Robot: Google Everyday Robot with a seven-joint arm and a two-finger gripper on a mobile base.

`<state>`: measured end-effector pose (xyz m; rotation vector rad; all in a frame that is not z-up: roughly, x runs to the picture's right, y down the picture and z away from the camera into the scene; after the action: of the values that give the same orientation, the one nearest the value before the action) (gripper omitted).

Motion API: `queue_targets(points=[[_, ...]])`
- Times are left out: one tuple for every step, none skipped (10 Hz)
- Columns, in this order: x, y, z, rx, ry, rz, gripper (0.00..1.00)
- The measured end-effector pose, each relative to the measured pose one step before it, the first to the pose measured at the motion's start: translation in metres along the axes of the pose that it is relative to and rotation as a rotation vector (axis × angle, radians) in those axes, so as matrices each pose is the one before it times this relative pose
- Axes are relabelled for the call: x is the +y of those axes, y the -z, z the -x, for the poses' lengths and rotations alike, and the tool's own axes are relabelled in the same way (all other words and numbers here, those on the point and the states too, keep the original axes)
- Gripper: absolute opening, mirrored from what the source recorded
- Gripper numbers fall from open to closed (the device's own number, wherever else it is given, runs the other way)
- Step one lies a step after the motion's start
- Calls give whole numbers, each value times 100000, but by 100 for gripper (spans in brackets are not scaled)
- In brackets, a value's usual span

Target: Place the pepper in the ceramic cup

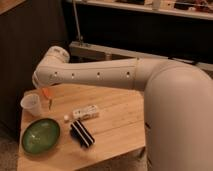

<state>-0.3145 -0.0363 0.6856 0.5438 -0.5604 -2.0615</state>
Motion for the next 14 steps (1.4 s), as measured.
queue_targets(points=[[456,-22,-679,3920,3062,-1230,0],[-51,-420,-823,2694,2016,-1539,0],[-157,-1020,-1704,4020,2589,-2465,0],[-76,-1121,-1175,2226,1591,-1602,0],[-190,-1458,-1569,2680,1322,-2405,0],[-311,-1740,-1379,2414,1027,-3283,0],[-281,-1409,-1334,2748,873,-4007,0],[-224,-785,-575,1563,560,-2579,0],[-343,-492,-299,1129,380,-1880,0],[-271,-205,-33,1454,230,-1611,0],[-156,139,88,1458,-23,-943,0],[-236,36,79,954,-41,-791,0],[-409,21,248,548,13,-1034,0],[-285,40,301,-99,119,-487,0]])
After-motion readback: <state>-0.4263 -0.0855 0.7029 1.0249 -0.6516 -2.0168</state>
